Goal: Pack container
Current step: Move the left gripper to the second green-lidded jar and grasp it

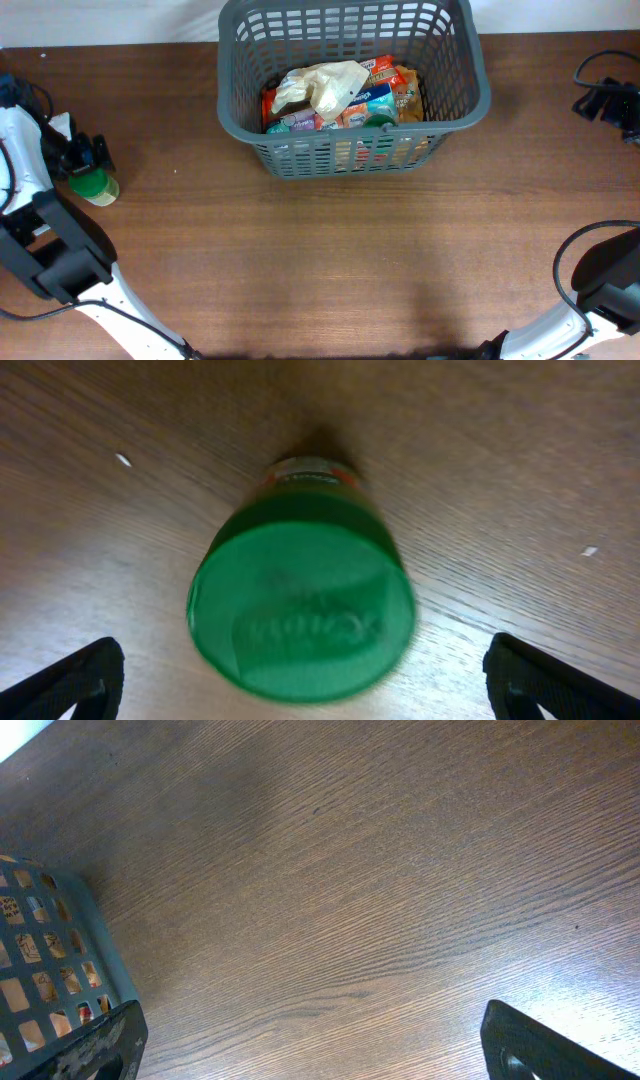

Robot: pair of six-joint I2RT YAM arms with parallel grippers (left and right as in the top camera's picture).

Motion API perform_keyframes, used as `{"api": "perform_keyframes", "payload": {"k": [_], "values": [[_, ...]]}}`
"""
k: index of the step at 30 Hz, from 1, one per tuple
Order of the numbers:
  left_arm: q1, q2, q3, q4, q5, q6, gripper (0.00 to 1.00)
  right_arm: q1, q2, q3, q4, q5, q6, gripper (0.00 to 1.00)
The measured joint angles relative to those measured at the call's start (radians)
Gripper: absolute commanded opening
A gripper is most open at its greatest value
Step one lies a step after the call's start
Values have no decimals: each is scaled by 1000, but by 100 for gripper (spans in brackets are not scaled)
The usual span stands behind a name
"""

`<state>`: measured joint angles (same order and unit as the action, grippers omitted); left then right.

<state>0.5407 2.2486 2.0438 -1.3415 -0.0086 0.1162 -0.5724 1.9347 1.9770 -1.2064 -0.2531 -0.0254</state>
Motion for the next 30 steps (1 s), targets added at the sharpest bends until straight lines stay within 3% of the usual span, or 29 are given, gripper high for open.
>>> {"api": "perform_keyframes", "payload": {"k": [14, 19, 23, 30], "values": [[9, 134, -10, 18, 14, 0, 100, 0, 0, 0, 0, 0, 0, 99], [9, 156, -9, 11, 15, 1, 91, 0, 0, 0, 0, 0, 0, 99], [9, 156, -9, 8, 16, 1, 89, 0, 0, 0, 0, 0, 1, 99], [9, 156, -9, -4, 17, 6, 66, 0, 0, 0, 0, 0, 0, 99]]}}
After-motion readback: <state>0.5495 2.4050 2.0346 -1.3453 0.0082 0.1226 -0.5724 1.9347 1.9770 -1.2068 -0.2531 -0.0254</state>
